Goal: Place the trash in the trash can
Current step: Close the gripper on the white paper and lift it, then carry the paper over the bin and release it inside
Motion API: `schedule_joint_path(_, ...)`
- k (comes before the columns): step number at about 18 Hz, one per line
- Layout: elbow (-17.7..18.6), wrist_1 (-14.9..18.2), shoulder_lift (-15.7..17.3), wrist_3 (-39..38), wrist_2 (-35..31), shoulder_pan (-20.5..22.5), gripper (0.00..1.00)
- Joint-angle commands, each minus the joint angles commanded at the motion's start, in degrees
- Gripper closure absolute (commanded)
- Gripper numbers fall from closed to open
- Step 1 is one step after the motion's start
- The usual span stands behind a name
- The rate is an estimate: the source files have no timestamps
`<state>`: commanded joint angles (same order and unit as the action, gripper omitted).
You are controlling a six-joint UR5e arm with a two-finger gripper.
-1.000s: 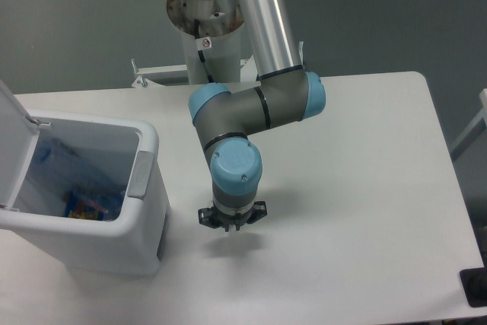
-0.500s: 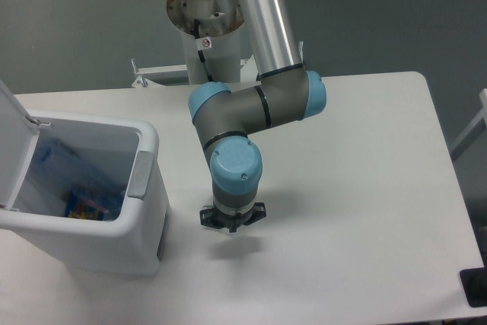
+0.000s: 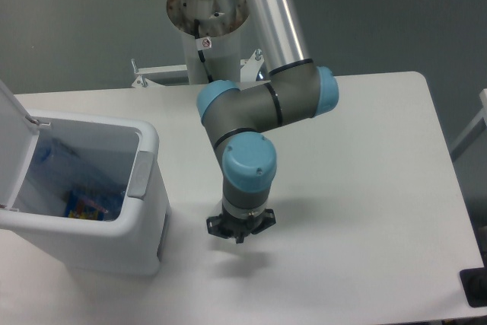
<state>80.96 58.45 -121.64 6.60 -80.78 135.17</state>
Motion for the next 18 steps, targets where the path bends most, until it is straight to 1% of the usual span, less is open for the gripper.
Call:
schedule_joint_path(7,-8.0,-0.4,-0.5,-1.3,7.9,3.6,1.0)
schedule_joint_path(9,-9.9,-0.4,-0.6,-3.3,10.3,4.4,1.0)
schedule_joint_path(12,-11.5,-0.4,0.1,-4.5,12.8,5.6,1.0)
schedule_joint_path(15,-12.5,-0.6,1.8,-4.8,15.9,6.4,1.0)
schedule_joint_path(18,-14.9,-1.5,2.4,-5.2,19.5,6.7,1.0)
